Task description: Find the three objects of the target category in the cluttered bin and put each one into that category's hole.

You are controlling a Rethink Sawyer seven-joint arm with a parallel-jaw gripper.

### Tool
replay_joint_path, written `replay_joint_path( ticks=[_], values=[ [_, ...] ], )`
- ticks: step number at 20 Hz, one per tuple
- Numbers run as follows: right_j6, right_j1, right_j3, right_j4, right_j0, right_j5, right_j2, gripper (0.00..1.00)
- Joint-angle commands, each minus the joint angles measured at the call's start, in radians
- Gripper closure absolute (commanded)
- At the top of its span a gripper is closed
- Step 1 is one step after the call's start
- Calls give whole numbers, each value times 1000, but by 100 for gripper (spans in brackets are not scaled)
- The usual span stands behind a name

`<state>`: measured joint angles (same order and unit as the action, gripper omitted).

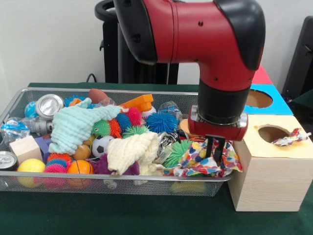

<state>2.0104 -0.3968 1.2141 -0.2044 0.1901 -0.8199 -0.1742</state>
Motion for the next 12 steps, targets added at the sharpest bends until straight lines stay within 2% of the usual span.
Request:
replay_joint_path(
  ticks=[1, 12],
  values=[
    [-44, -56, 52, 11, 2, -127, -48, 100],
    [-36, -94, 73, 18, 4, -153, -54, 100]
  ],
)
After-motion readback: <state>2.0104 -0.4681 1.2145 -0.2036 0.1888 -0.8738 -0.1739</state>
